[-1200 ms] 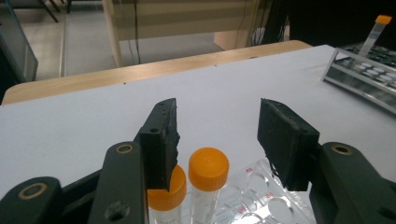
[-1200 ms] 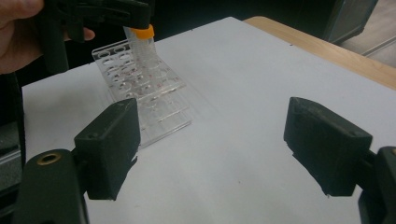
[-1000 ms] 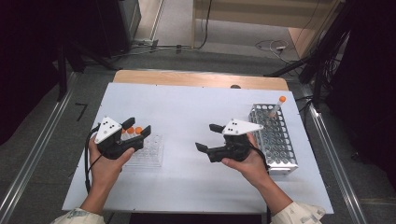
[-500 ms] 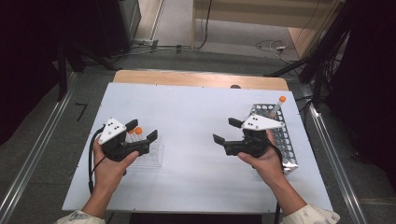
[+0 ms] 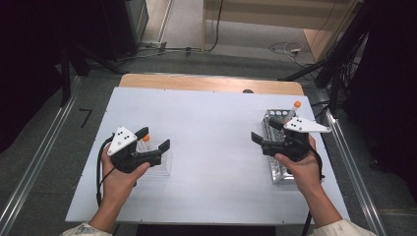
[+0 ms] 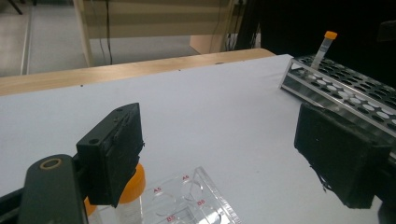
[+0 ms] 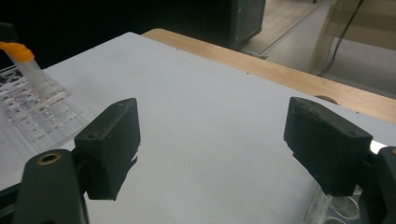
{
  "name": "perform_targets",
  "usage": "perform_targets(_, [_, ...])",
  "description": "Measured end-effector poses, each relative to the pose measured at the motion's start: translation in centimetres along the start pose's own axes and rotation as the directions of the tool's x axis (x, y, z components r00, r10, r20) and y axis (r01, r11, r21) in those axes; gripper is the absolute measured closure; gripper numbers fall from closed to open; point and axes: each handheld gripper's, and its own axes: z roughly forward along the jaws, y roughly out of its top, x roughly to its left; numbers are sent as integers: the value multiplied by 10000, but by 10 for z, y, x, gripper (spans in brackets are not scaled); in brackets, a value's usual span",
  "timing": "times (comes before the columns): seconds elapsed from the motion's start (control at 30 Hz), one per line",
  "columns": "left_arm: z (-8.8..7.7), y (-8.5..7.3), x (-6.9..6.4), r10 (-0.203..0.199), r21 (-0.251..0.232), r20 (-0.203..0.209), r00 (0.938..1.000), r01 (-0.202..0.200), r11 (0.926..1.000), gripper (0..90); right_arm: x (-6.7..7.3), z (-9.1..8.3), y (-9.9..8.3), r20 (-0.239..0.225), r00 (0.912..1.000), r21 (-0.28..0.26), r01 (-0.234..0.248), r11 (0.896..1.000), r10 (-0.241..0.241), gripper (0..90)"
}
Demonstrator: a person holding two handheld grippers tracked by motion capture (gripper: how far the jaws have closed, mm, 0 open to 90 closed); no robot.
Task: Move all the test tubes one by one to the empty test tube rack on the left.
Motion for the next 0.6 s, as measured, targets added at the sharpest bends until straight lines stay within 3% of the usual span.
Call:
perform_targets(0.3, [0, 0, -2, -6, 16, 51, 10000, 6, 10000, 163, -22, -12, -5, 657, 9975, -103, -236, 9997, 243, 174])
perform_targets(0.6, [-1, 0, -4, -18, -31, 107, 9999, 18, 10000, 164, -49, -20, -9, 1333, 9891, -174, -613, 9980, 631, 174])
